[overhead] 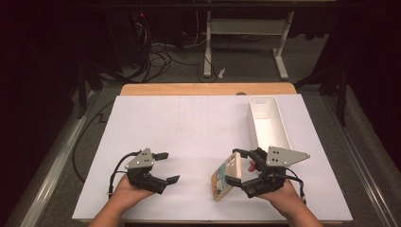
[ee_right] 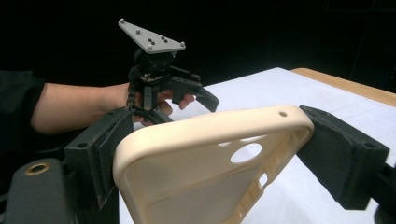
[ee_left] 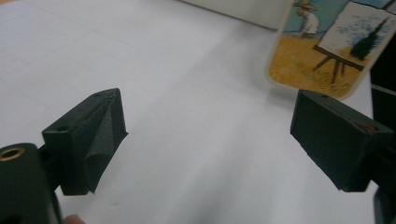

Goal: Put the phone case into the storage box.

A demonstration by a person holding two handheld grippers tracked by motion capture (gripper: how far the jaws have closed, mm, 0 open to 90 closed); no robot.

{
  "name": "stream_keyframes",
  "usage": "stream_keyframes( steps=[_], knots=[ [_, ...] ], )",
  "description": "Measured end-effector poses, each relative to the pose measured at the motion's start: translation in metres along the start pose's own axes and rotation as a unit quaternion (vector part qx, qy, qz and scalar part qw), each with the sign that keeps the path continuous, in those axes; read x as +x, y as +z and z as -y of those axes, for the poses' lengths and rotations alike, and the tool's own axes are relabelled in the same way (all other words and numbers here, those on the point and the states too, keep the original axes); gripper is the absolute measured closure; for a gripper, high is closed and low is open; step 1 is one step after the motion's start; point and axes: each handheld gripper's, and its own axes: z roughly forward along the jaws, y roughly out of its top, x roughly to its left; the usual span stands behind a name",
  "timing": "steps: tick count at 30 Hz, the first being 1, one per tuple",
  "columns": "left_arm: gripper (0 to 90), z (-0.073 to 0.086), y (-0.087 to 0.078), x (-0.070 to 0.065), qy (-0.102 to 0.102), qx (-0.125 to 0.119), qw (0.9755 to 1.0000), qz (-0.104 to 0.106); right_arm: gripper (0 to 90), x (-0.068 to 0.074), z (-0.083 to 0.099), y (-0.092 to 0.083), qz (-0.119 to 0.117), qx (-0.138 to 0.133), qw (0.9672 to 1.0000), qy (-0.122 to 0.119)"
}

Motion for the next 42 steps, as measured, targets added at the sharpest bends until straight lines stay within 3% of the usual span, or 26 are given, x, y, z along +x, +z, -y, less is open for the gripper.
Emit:
stream_keyframes(
  steps=[4, 10, 16, 20, 30, 34, 42],
  knots=[
    [10.0, 0.007, -0.005, 0.004, -0.017, -0.015, 0.9995, -0.024, 14.6, 0.000, 0.000, -0.001, 0.003, 0.001, 1.0000, -0.002],
    [4.0, 0.010, -0.008, 0.005, -0.017, -0.007, 0.9989, -0.044, 14.6, 0.000, -0.001, -0.003, 0.009, 0.000, 0.9999, -0.006],
    [0.5, 0.012, -0.004, 0.005, -0.018, 0.006, 0.9986, -0.049, 14.6, 0.000, -0.001, -0.005, 0.013, -0.002, 0.9999, -0.007],
    [0.2, 0.012, -0.005, 0.006, -0.024, -0.001, 0.9980, -0.058, 14.6, 0.000, -0.001, -0.007, 0.015, -0.002, 0.9999, -0.007],
    [0.2, 0.014, -0.007, 0.008, -0.042, -0.009, 0.9974, -0.058, 14.6, -0.002, -0.002, -0.012, 0.031, -0.006, 0.9995, -0.009],
    [0.2, 0.015, -0.009, 0.009, -0.051, -0.024, 0.9964, -0.064, 14.6, -0.002, -0.002, -0.014, 0.036, -0.004, 0.9993, -0.012],
    [0.2, 0.015, -0.011, 0.008, -0.055, -0.034, 0.9950, -0.076, 14.5, -0.004, -0.001, -0.022, 0.058, -0.009, 0.9982, -0.012]
  ],
)
